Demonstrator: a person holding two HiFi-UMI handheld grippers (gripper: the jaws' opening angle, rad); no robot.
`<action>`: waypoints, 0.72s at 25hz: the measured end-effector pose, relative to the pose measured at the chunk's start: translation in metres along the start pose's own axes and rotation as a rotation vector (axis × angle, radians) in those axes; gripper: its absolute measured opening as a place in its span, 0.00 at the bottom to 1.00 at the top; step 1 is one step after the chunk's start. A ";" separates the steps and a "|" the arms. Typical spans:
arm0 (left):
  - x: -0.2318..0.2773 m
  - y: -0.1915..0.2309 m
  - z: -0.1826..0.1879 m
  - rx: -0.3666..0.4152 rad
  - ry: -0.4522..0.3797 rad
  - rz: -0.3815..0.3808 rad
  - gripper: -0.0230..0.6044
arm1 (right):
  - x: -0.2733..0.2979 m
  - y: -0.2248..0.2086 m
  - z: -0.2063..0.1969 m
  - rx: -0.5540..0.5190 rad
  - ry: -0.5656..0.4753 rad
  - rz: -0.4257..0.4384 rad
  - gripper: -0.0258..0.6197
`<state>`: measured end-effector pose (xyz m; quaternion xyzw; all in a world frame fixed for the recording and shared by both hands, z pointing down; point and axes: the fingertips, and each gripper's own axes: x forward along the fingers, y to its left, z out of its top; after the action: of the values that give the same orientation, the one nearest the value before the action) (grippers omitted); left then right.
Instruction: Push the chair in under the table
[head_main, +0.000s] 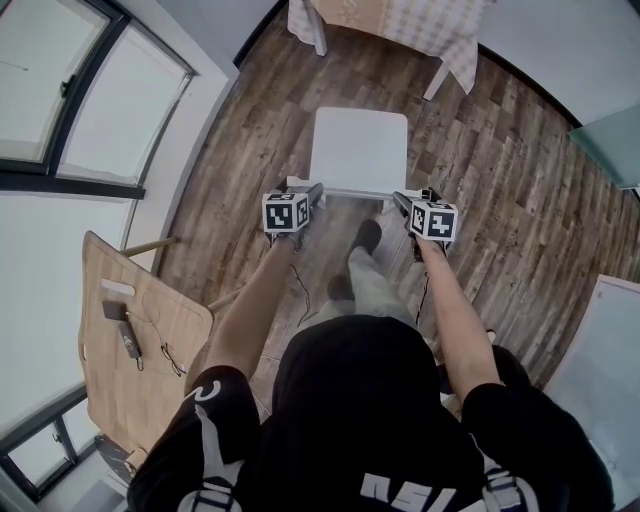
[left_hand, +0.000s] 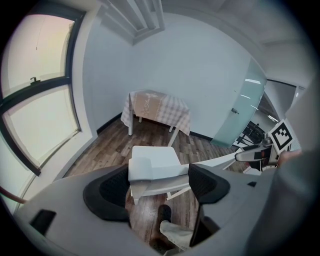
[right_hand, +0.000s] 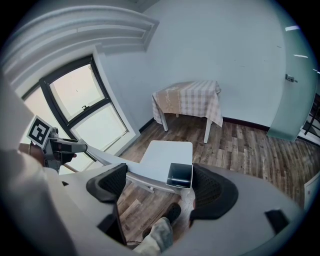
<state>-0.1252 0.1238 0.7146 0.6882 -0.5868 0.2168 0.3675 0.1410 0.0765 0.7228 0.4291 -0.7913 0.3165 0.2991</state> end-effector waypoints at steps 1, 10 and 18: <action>0.001 0.002 0.000 0.002 0.009 -0.001 0.62 | 0.002 0.001 -0.001 0.003 0.005 -0.002 0.69; 0.023 0.007 0.012 0.006 0.030 -0.001 0.62 | 0.020 -0.010 0.011 0.011 0.029 -0.008 0.69; 0.047 0.012 0.042 0.015 0.036 -0.005 0.62 | 0.041 -0.022 0.037 0.025 0.032 -0.006 0.69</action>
<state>-0.1322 0.0609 0.7251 0.6884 -0.5766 0.2328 0.3735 0.1338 0.0192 0.7363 0.4300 -0.7811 0.3323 0.3074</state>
